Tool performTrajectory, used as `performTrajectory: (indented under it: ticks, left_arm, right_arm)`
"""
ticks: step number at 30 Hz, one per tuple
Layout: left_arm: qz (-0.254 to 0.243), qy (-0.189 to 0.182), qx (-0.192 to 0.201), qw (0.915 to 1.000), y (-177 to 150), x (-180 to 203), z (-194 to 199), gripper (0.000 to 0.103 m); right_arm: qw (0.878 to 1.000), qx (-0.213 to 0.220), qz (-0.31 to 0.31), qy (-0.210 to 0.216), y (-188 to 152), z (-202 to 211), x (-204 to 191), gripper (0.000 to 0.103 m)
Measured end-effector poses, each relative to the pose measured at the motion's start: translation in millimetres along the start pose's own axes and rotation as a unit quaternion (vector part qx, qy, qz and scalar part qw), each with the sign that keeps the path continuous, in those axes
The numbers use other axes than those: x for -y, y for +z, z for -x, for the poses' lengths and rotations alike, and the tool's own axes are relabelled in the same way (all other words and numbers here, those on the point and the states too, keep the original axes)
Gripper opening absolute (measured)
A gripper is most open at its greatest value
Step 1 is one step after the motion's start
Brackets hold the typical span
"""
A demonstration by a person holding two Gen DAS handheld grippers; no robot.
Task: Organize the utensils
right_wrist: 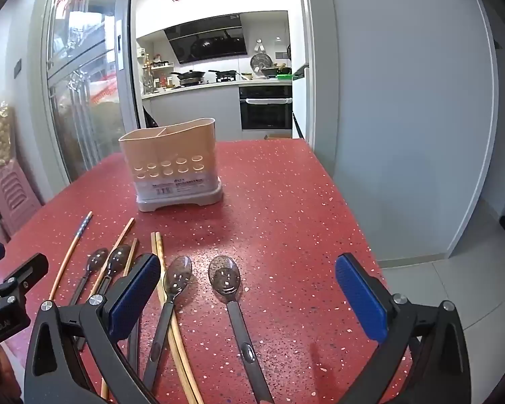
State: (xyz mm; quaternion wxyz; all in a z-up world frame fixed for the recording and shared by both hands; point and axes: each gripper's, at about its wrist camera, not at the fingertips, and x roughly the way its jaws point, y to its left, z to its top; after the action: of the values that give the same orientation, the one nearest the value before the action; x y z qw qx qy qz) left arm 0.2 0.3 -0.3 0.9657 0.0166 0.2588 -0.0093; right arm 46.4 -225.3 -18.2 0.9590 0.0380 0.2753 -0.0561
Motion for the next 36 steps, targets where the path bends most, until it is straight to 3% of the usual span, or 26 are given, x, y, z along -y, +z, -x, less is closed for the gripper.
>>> performTrajectory:
  ticks: [6, 9, 36]
  left_arm:
    - [0.015, -0.019, -0.019, 0.9995, 3.0, -13.6, -0.5, 0.103]
    - [0.004, -0.006, -0.009, 0.9999, -0.8, -3.7, 2.8, 0.103]
    - [-0.005, -0.015, -0.020, 0.9997, -2.3, -1.7, 6.7, 0.103]
  right_arm:
    - [1.000, -0.002, 0.021, -0.015, 0.4, 0.5, -4.7, 0.103]
    - [1.000, -0.008, 0.016, -0.008, 0.2, -1.3, -1.8, 0.103]
    - [1.000, -0.006, 0.015, -0.002, -4.3, -1.3, -6.2, 0.103]
